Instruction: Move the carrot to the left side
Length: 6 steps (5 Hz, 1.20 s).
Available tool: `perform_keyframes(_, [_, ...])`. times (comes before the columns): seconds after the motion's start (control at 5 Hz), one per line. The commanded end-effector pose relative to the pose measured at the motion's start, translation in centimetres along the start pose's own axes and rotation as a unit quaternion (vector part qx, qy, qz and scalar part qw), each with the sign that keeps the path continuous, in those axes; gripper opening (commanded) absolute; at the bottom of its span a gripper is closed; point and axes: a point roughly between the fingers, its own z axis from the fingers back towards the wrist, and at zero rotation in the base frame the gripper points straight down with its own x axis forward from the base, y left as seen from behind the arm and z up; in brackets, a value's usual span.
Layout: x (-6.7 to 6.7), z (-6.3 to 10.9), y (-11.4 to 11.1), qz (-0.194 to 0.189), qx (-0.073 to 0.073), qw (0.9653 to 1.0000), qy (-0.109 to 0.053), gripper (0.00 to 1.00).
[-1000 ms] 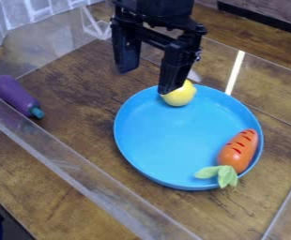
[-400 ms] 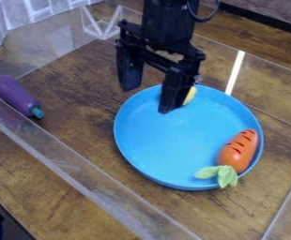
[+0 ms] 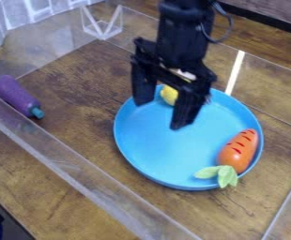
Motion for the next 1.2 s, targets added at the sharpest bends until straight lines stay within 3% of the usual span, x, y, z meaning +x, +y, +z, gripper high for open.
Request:
perform_keyframes(0.0, [1.6,0.3,-1.7,-0.025,0.004,0.999,-0.036,1.0])
perform_keyframes(0.2, [2.8,-0.6,-3.6,-0.056,0.007,0.9973,-0.048,1.0])
perform_keyframes(0.4, [4.4,-0.8,-4.6,-0.064,0.008,0.996,-0.063,1.0])
perform_keyframes(1.0, [6.2,-0.9,-5.0,-0.069,0.011,0.9931,-0.094,1.0])
